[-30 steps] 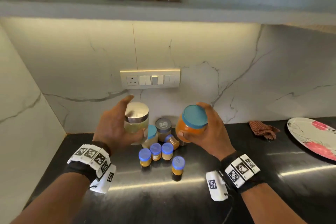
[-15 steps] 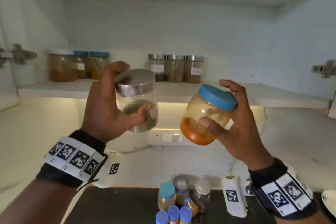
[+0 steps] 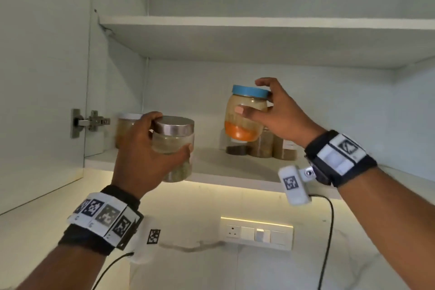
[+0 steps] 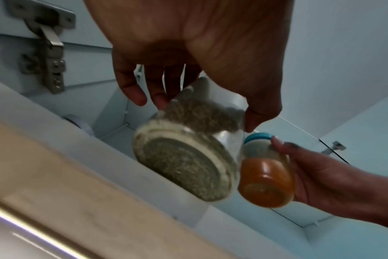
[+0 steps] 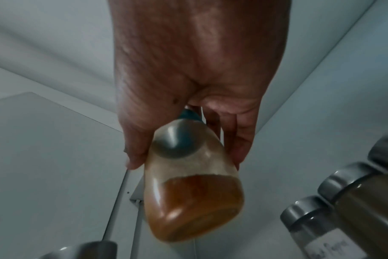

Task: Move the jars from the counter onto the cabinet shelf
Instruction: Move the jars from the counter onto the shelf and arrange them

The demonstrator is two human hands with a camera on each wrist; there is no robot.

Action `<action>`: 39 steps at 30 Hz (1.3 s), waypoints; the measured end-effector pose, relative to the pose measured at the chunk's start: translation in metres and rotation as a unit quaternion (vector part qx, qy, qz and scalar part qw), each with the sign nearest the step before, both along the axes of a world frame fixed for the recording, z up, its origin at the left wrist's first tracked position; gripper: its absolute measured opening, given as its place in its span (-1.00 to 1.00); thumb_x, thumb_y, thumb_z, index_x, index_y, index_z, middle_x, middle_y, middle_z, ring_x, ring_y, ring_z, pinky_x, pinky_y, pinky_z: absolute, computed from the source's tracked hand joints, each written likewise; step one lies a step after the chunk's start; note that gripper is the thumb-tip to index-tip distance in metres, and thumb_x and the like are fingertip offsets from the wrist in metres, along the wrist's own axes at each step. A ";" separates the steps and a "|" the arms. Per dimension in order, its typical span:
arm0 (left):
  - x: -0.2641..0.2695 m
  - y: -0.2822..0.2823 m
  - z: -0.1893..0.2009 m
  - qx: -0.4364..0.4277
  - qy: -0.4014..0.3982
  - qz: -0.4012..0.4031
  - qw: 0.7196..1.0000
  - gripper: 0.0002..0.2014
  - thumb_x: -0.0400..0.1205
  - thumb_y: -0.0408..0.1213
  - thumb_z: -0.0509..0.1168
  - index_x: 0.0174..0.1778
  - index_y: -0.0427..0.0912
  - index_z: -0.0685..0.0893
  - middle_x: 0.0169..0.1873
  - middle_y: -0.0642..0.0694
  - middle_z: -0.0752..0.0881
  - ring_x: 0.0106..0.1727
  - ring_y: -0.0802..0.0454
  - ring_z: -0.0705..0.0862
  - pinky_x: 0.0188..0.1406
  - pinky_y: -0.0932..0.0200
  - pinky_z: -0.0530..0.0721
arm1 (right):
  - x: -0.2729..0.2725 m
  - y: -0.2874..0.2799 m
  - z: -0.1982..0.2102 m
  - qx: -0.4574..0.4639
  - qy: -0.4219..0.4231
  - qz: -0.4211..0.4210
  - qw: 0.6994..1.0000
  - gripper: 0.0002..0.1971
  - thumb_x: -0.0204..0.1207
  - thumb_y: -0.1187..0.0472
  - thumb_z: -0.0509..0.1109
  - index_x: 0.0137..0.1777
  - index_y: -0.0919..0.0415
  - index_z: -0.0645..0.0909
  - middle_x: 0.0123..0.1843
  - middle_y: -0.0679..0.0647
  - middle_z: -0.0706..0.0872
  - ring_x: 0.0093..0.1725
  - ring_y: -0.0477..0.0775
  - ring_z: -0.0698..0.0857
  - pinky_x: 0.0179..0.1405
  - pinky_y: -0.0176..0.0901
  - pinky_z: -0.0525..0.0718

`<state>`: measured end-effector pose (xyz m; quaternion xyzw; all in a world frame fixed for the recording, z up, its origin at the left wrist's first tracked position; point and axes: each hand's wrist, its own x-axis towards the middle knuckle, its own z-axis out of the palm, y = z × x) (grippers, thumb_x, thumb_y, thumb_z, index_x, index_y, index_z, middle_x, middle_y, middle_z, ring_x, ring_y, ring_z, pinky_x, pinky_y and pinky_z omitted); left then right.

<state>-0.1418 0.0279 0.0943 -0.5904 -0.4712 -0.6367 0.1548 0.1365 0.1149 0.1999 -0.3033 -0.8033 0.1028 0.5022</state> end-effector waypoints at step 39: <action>-0.126 0.029 0.002 -0.084 -0.044 0.033 0.995 0.03 0.22 0.33 0.54 0.63 0.11 0.38 0.47 0.01 0.61 0.24 0.02 0.69 -0.04 0.22 0.71 | -0.236 0.120 0.047 0.004 -0.452 -0.010 0.892 -0.24 0.38 -0.22 0.76 0.52 0.04 0.63 0.36 0.03 0.76 -0.06 -0.03 0.85 -0.23 -0.26 0.84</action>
